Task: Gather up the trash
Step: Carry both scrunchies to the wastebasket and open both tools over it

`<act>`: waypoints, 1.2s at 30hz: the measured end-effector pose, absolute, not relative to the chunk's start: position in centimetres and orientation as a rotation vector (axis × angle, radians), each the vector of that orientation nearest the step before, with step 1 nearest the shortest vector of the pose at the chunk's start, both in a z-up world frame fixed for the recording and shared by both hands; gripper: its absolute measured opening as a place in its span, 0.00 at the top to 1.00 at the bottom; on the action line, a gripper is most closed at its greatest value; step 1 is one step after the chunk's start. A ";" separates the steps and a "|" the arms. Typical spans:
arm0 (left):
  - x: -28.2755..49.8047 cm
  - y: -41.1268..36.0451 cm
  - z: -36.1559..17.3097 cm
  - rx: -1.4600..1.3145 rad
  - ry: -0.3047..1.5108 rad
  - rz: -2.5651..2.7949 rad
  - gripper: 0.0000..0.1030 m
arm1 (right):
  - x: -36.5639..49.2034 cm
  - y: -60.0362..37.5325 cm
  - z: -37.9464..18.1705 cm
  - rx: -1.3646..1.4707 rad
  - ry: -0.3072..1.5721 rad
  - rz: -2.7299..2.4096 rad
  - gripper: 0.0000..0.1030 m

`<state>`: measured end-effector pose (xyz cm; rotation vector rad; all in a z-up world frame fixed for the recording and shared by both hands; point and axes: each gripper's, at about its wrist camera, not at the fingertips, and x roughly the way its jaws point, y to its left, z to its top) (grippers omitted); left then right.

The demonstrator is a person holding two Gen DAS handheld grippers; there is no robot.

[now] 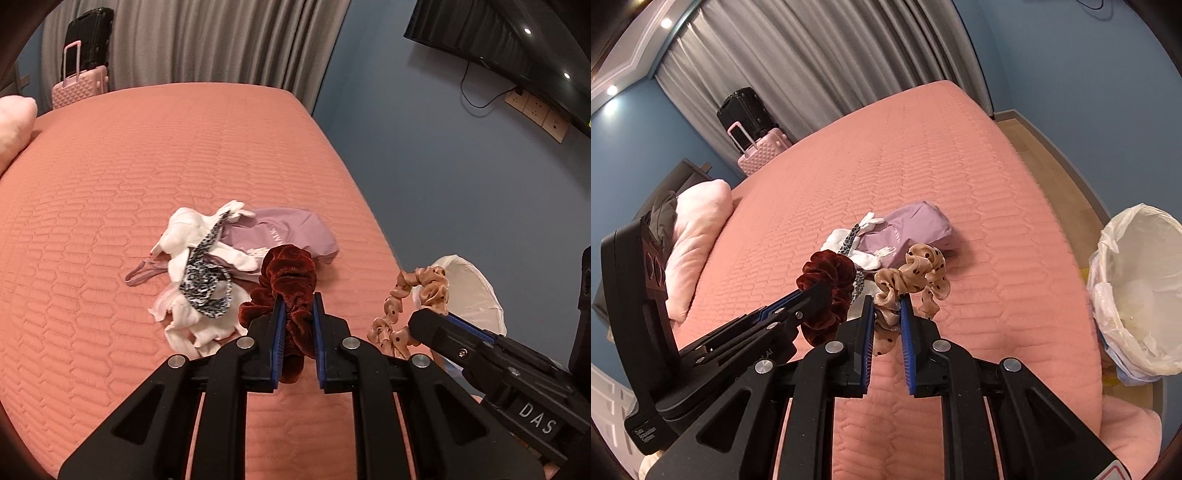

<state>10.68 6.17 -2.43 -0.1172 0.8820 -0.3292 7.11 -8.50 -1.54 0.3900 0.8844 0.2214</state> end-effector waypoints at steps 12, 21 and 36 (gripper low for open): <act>8.9 -2.8 -0.4 -0.013 0.850 -0.469 0.87 | 3.2 -17.2 0.3 0.456 0.795 0.098 0.88; 8.3 -9.0 0.5 0.049 0.848 -0.563 0.87 | 1.4 -22.9 1.0 0.494 0.750 0.001 0.88; 8.7 -16.6 1.8 0.111 0.843 -0.698 0.85 | 0.0 -30.4 1.5 0.545 0.691 -0.140 0.87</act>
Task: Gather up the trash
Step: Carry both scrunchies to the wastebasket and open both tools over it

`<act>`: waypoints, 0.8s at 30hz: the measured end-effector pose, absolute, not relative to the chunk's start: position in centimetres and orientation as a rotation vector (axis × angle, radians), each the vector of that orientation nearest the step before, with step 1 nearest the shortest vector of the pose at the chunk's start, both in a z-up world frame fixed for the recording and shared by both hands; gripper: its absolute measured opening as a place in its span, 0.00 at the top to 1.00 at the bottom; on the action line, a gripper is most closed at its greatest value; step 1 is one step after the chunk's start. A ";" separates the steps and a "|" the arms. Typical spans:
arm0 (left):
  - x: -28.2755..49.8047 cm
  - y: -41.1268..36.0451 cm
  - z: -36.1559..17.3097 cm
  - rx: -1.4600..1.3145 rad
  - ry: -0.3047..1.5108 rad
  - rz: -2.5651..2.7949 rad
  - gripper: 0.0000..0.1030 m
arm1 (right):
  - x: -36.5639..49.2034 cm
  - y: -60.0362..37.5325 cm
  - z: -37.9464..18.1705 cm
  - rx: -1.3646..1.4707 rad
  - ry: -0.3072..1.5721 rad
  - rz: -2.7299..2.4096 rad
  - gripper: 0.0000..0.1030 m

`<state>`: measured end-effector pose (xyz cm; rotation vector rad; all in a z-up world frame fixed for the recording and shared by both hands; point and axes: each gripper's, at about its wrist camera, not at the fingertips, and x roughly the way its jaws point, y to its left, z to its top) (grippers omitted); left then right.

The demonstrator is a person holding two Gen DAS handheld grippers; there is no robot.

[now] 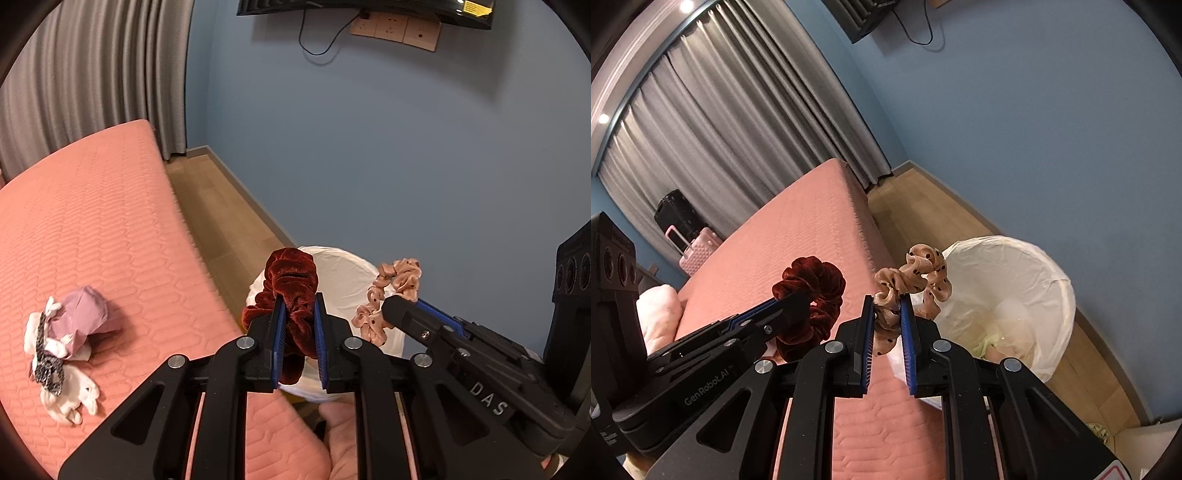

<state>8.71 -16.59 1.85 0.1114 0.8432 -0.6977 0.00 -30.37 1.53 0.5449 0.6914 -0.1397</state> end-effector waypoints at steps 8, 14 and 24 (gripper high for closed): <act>9.5 -18.6 2.9 0.061 0.833 -0.710 0.39 | 0.7 -32.1 1.2 0.562 0.689 -0.203 0.82; 9.6 -18.3 3.5 0.065 0.800 -0.682 0.32 | 1.0 -32.5 1.3 0.570 0.677 -0.213 0.79; 9.8 -16.6 3.2 0.051 0.799 -0.635 0.32 | 0.9 -32.0 1.2 0.561 0.676 -0.196 0.76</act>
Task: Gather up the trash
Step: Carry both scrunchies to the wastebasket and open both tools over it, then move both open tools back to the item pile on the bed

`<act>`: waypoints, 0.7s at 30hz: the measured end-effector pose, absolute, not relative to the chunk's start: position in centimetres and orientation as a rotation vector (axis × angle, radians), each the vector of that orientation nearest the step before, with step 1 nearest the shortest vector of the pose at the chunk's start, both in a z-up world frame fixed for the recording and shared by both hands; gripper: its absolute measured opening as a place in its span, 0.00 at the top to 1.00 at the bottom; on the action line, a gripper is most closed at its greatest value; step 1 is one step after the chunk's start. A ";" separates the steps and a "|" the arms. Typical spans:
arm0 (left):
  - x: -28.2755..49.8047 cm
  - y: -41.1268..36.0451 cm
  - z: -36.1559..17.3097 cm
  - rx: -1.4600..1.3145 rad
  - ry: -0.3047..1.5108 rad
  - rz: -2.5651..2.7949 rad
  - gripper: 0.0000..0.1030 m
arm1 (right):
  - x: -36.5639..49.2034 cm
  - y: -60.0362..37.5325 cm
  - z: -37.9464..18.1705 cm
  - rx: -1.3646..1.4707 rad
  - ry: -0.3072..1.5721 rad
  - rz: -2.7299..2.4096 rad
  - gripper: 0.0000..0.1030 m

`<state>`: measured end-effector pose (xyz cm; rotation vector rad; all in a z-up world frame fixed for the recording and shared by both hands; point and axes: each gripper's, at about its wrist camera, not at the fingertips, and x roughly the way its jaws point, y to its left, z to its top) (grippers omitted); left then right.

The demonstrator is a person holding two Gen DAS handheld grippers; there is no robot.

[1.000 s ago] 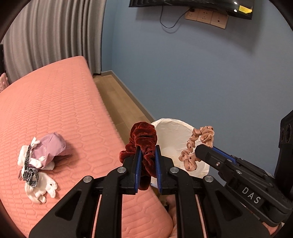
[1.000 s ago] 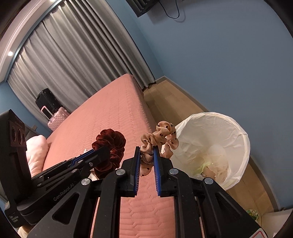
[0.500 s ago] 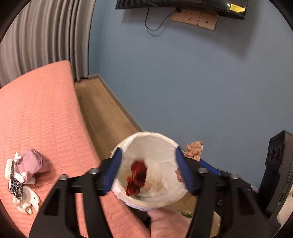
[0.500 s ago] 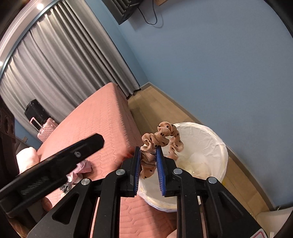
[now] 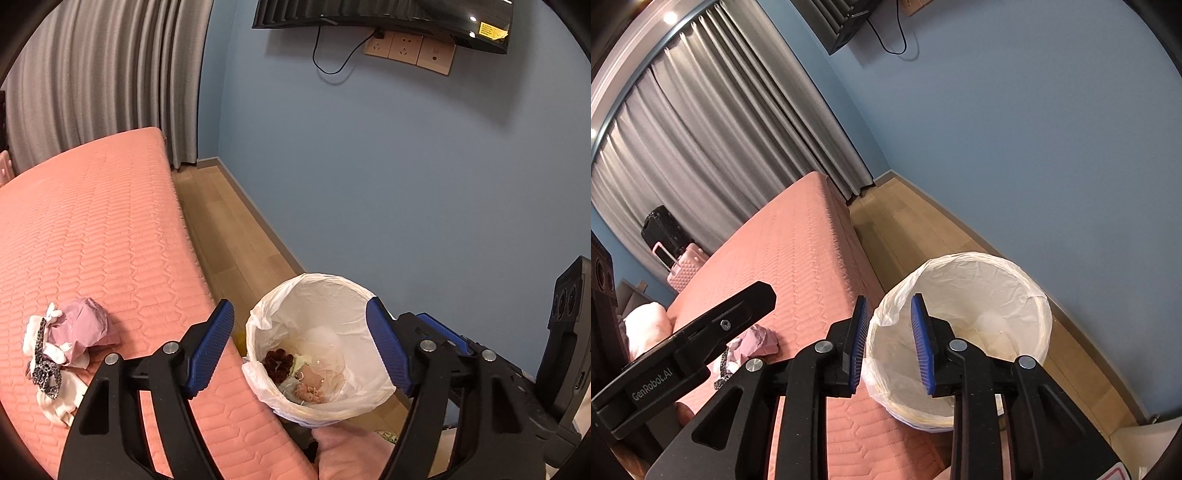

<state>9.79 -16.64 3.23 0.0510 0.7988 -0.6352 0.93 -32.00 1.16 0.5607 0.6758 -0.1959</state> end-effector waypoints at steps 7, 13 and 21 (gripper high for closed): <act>9.9 -15.1 2.8 0.026 0.807 -0.603 0.32 | 1.5 -30.3 1.4 0.534 0.695 -0.164 0.76; 10.1 -12.5 2.4 -0.010 0.815 -0.563 0.32 | 2.2 -28.1 1.4 0.504 0.717 -0.127 0.76; 10.5 -8.1 1.8 -0.072 0.828 -0.497 0.32 | 3.2 -24.4 1.7 0.451 0.740 -0.071 0.76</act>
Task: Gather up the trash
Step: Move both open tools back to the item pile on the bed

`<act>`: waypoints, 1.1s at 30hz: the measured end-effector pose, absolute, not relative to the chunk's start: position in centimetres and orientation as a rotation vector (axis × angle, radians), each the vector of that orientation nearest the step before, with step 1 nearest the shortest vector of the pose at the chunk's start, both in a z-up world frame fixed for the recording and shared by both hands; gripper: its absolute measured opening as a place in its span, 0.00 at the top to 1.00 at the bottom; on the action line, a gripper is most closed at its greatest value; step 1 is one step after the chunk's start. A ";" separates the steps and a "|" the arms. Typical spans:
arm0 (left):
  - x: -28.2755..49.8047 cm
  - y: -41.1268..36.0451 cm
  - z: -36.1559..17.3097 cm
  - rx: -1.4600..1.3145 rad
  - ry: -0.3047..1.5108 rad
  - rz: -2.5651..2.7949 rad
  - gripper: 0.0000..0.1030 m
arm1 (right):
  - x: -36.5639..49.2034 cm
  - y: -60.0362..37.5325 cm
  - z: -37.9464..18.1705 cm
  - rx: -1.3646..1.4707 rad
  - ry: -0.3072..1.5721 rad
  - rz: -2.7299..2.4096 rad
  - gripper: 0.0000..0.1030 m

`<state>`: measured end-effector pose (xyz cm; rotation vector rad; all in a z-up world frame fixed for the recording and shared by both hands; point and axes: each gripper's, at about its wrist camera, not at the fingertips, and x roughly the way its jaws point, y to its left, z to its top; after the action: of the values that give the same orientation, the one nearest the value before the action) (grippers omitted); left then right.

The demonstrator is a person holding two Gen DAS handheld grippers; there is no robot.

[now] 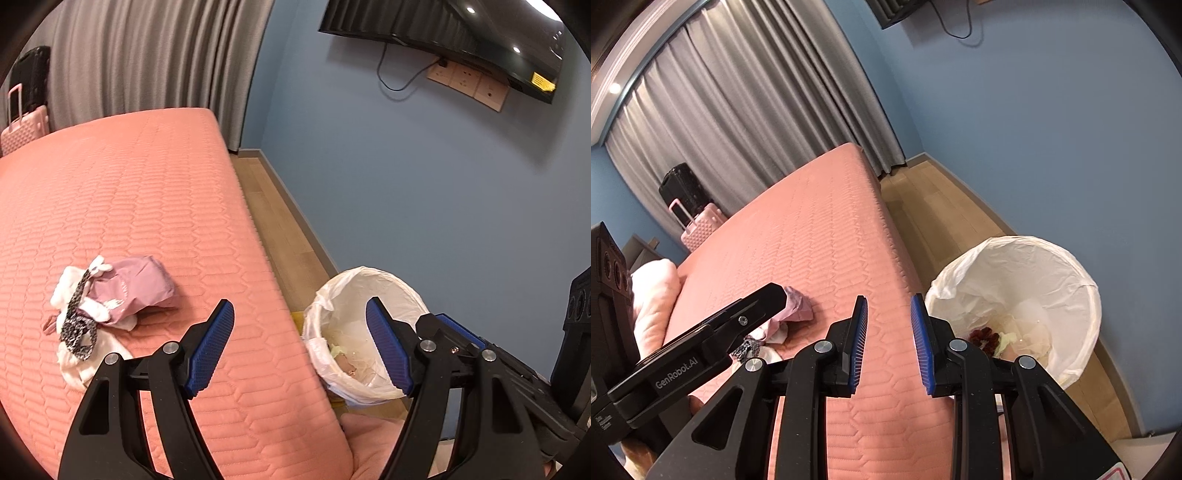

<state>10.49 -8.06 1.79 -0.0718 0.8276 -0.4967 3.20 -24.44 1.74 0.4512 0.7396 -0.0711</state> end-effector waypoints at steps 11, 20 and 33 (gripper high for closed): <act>10.9 -2.1 1.1 -0.148 0.833 -0.408 0.32 | 5.0 -18.7 2.2 0.384 0.770 0.006 0.76; 10.9 4.9 -1.3 -0.208 0.870 -0.293 0.32 | 6.8 -12.2 0.8 0.306 0.830 0.102 0.70; 11.9 15.0 -5.1 -0.313 0.925 -0.124 0.32 | 10.8 -2.2 -2.5 0.212 0.941 0.232 0.70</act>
<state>11.88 14.97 -5.11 -0.3126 0.9253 -0.1237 10.76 -2.15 -2.48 0.2121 0.9410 0.2324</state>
